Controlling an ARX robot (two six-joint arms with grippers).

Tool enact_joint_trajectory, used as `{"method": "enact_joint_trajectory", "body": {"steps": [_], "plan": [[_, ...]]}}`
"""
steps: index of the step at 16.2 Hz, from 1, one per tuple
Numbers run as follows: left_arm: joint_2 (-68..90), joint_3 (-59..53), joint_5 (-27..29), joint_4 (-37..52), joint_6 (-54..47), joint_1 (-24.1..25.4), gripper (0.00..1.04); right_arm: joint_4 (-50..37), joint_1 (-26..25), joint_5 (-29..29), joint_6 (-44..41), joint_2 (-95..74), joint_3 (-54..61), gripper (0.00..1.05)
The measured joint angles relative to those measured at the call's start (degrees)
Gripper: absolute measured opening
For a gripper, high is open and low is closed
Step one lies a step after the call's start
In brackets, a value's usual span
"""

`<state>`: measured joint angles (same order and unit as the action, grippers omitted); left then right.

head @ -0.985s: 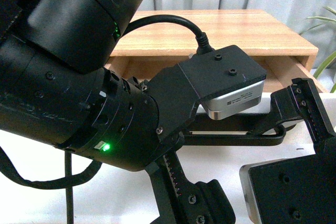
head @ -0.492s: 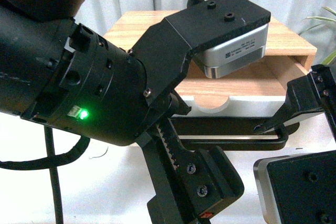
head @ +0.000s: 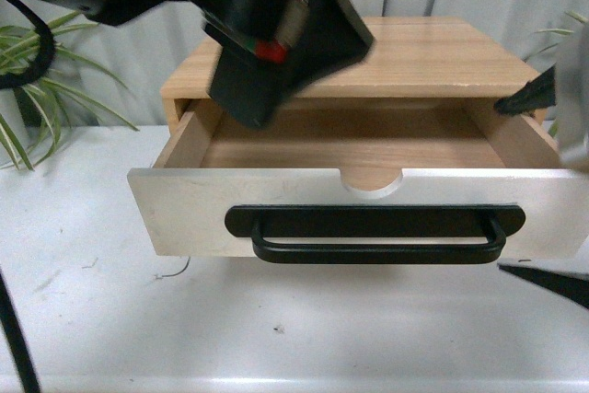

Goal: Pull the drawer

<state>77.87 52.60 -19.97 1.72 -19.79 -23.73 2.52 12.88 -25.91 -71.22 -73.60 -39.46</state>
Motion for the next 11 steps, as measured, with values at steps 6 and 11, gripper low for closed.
{"method": "enact_joint_trajectory", "body": {"steps": [6,11], "plan": [[-6.14,-2.12,12.96,3.04,13.73,13.51,0.98,-16.35,-7.65,-0.79,28.70,2.49,-0.09,0.98],[-15.69,-9.75,22.67,9.77,22.75,28.39,0.93,-19.19,-14.40,12.11,66.12,9.62,1.68,0.98]]}}
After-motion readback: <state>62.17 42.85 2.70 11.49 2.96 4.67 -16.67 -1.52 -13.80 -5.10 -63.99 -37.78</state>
